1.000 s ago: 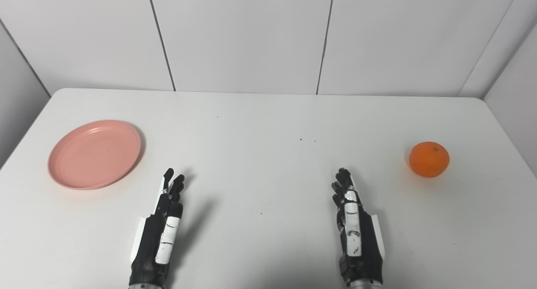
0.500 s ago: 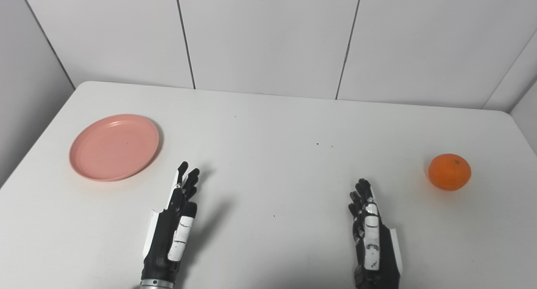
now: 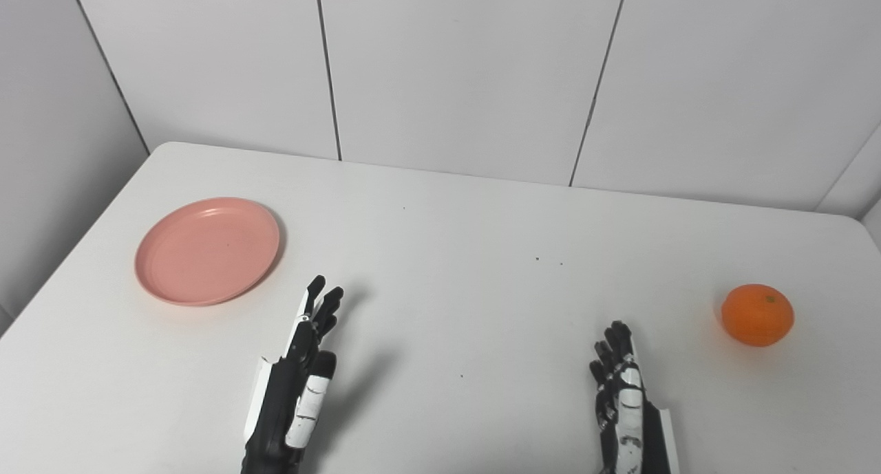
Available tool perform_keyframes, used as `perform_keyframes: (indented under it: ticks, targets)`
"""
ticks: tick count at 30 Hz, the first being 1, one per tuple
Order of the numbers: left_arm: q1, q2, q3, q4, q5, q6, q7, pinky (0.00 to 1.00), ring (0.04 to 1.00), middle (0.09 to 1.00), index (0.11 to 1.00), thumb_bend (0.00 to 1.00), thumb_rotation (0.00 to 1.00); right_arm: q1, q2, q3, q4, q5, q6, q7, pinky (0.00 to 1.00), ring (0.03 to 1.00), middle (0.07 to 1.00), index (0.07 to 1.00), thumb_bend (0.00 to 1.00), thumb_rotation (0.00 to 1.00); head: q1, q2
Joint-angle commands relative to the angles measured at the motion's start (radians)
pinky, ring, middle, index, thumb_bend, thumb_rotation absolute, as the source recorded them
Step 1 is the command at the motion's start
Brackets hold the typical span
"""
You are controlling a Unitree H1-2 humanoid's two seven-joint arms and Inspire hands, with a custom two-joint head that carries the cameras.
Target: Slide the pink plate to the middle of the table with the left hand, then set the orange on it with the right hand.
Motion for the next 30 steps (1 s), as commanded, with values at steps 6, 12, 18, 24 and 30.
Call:
perform_keyframes:
  ticks: [6,12,18,24,30]
  targets:
    - [0.164,0.034,0.004,0.135,-0.001,-0.001,0.014,0.95,0.946,0.927,0.951,0.75,1.00,0.096,-0.060,-0.006,0.019,0.002,-0.090,0.022,1.00,1.000,0.994,0.976,0.78,1.00,0.005,-0.018]
    - [0.162,0.032,0.004,0.140,0.006,-0.003,0.016,0.94,0.942,0.923,0.947,0.76,1.00,0.095,-0.058,-0.013,0.025,0.010,-0.094,0.030,1.00,1.000,0.996,0.975,0.78,1.00,0.009,-0.021]
    - [0.160,0.034,0.006,0.144,0.003,-0.006,0.015,0.94,0.942,0.925,0.947,0.76,1.00,0.094,-0.056,-0.012,0.028,0.002,-0.094,0.030,1.00,1.000,0.997,0.977,0.78,1.00,0.006,-0.023]
    - [0.153,0.023,0.012,0.137,-0.020,0.006,0.013,0.89,0.922,0.922,0.941,0.74,1.00,0.087,-0.057,-0.014,0.036,0.003,-0.093,0.030,1.00,0.997,0.994,0.977,0.79,1.00,0.018,-0.028]
    - [0.147,0.028,0.007,0.085,-0.070,0.034,-0.013,0.81,0.880,0.917,0.928,0.81,1.00,0.077,-0.057,-0.013,0.053,0.012,-0.097,0.036,1.00,0.998,0.993,0.978,0.79,1.00,0.019,-0.036]
